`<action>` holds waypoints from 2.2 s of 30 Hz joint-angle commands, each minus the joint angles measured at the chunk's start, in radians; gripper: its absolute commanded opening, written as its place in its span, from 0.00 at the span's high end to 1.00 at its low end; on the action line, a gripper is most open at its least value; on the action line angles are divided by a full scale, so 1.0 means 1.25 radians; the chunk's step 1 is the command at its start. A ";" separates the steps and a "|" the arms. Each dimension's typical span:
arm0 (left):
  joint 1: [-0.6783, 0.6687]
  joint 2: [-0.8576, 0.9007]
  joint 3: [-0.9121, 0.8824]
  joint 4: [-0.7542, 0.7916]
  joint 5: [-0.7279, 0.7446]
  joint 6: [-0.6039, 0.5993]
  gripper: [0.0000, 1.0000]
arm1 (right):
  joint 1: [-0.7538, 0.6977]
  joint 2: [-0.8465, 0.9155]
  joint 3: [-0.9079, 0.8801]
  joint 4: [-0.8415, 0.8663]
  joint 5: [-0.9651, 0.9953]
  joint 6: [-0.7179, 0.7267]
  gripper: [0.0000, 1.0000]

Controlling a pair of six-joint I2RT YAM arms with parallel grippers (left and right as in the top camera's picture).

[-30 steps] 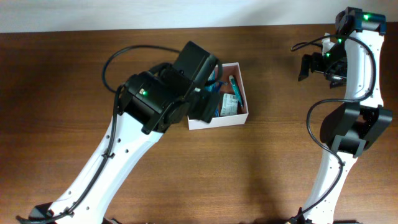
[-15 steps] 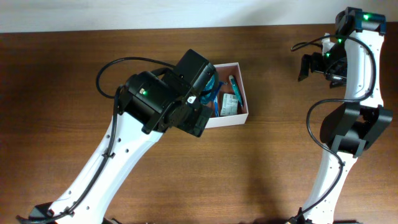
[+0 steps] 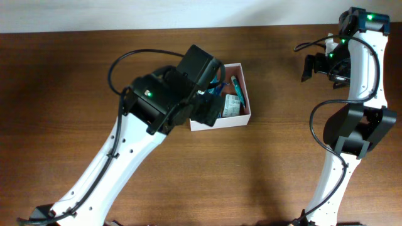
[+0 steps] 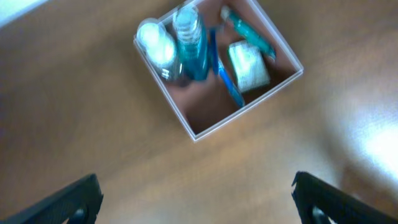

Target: Pack container

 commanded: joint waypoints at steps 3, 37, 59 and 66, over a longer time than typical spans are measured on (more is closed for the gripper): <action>0.002 -0.107 -0.197 0.161 0.009 0.077 0.01 | -0.003 -0.024 -0.005 0.003 0.007 0.001 0.01; 0.410 -1.115 -1.434 1.159 0.420 0.152 0.01 | -0.003 -0.024 -0.005 0.003 0.007 0.001 0.01; 0.477 -1.311 -1.527 1.132 0.383 0.153 0.01 | -0.003 -0.024 -0.005 0.003 0.007 0.001 0.01; 0.477 -1.311 -1.527 0.990 0.362 0.153 0.01 | -0.003 -0.024 -0.005 0.003 0.007 0.001 0.01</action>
